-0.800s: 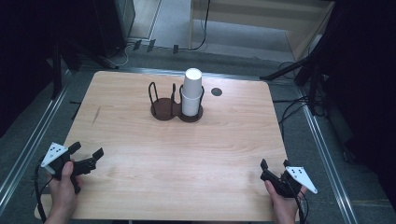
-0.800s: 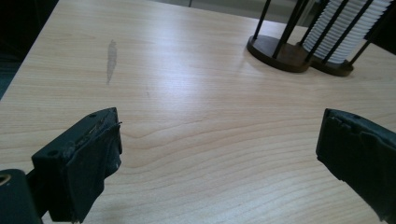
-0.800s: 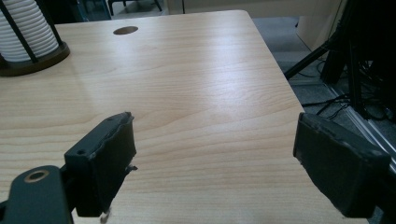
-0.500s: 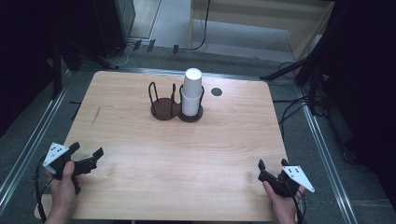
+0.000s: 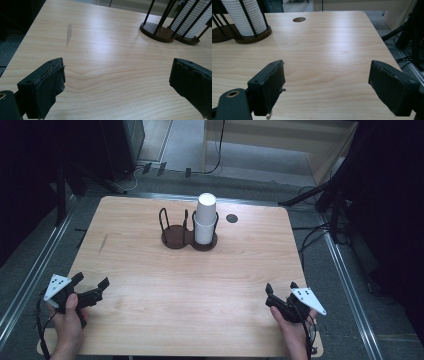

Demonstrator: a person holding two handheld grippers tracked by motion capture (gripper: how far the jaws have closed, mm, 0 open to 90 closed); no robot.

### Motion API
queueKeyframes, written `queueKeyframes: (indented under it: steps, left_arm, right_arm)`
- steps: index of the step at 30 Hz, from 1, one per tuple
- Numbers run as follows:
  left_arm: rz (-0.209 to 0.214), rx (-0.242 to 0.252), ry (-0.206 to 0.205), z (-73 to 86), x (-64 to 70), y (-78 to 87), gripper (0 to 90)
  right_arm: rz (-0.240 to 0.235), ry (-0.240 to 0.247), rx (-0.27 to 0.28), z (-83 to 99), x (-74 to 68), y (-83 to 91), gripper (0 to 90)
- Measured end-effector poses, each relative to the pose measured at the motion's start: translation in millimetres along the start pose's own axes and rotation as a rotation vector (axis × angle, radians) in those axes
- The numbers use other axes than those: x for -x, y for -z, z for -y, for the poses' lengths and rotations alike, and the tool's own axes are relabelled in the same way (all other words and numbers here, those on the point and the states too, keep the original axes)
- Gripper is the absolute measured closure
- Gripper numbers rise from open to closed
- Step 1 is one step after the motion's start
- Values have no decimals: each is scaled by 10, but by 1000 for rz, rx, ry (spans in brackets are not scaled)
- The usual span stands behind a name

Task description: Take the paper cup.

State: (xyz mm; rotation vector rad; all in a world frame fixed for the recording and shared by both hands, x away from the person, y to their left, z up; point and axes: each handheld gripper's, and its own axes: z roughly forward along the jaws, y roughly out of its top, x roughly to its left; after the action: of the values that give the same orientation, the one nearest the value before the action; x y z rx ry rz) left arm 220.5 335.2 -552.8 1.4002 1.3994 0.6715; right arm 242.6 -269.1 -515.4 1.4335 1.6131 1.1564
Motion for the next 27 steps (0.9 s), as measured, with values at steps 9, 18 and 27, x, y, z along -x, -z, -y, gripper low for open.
queueKeyframes:
  steps: [9, 18, 27]
  left_arm:
    - [-21, 12, 33, -4, -34, 3, 7]
    - [-31, 33, 21, 9, -16, 27, 7]
    - [40, 47, 2, 44, -12, 99, 7]
  right_arm:
    - [-54, 42, -9, -166, -202, -172, 143]
    - [-84, 46, -10, -300, -401, -327, 143]
    - [-117, 34, 13, -442, -667, -393, 144]
